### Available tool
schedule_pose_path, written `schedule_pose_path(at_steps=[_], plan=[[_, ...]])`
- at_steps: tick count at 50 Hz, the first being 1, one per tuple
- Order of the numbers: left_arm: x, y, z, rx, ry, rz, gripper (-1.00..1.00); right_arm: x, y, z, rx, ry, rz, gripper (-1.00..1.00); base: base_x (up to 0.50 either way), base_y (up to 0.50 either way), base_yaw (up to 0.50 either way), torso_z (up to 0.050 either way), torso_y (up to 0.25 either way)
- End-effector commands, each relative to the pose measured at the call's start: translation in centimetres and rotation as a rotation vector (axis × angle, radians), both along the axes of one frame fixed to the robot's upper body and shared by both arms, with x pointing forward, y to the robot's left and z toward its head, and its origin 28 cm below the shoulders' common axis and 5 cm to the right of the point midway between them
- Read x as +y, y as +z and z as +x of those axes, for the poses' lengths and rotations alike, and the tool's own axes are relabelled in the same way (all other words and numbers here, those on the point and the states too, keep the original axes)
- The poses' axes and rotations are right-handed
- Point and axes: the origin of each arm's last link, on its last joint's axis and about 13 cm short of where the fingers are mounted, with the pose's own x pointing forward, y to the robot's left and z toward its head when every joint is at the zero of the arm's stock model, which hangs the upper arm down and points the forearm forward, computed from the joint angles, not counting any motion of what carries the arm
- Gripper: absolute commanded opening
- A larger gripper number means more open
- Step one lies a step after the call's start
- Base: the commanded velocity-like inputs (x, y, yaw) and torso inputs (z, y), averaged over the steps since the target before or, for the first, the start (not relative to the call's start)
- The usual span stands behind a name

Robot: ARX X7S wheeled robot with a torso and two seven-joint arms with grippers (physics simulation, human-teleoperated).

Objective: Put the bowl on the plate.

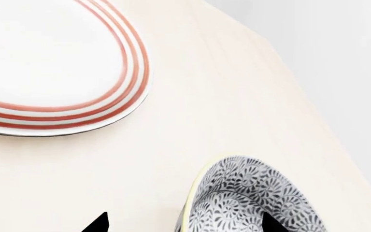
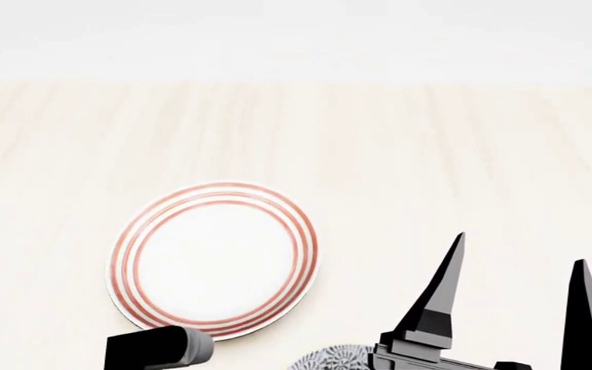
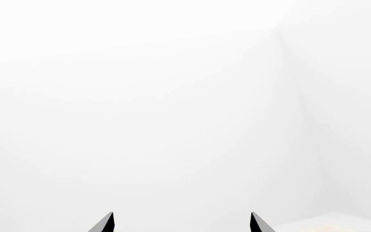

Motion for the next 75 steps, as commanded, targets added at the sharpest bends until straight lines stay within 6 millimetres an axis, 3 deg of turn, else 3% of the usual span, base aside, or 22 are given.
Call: schedule_pose_path(at_steps=[1,21,22,36,46,57,61,75], plan=[[-0.1,0.0,-0.1,0.017,0.000,-0.025,1.00,-0.1,0.0,0.1,-0.006,-0.009,-0.010,1.00,0.00,0.00,0.00,0.000,0.000],[-0.2,-0.9,-0.3,0.116,-0.024,-0.004,1.00,-0.1,-0.2,0.1,0.002,-0.005,-0.013,1.00,0.00,0.00,0.00,0.000,0.000],[-0.2,-0.9,-0.3,0.117,-0.024,-0.002,-1.00,-0.1,-0.2,0.1,0.002,-0.005,-0.013,1.00,0.00,0.00,0.00,0.000,0.000],[-0.3,-1.0,-0.4,0.112,-0.042,0.033,-1.00,0.0,-0.4,0.1,0.009,-0.003,-0.015,1.00,0.00,0.00,0.00,0.000,0.000],[0.1,-0.2,0.3,-0.072,-0.076,0.122,-1.00,0.0,-0.4,0.1,0.012,-0.002,-0.015,1.00,0.00,0.00,0.00,0.000,0.000],[1.6,2.2,5.2,-0.377,-0.050,0.271,-1.00,-0.1,-0.4,0.1,0.013,-0.004,-0.015,1.00,0.00,0.00,0.00,0.000,0.000],[2.1,2.6,7.0,-0.416,-0.004,0.289,-1.00,-0.1,-0.5,0.1,0.013,-0.003,-0.014,1.00,0.00,0.00,0.00,0.000,0.000],[3.6,4.4,10.7,-0.466,0.131,0.296,-1.00,0.0,-0.6,0.1,0.018,0.001,-0.014,1.00,0.00,0.00,0.00,0.000,0.000]])
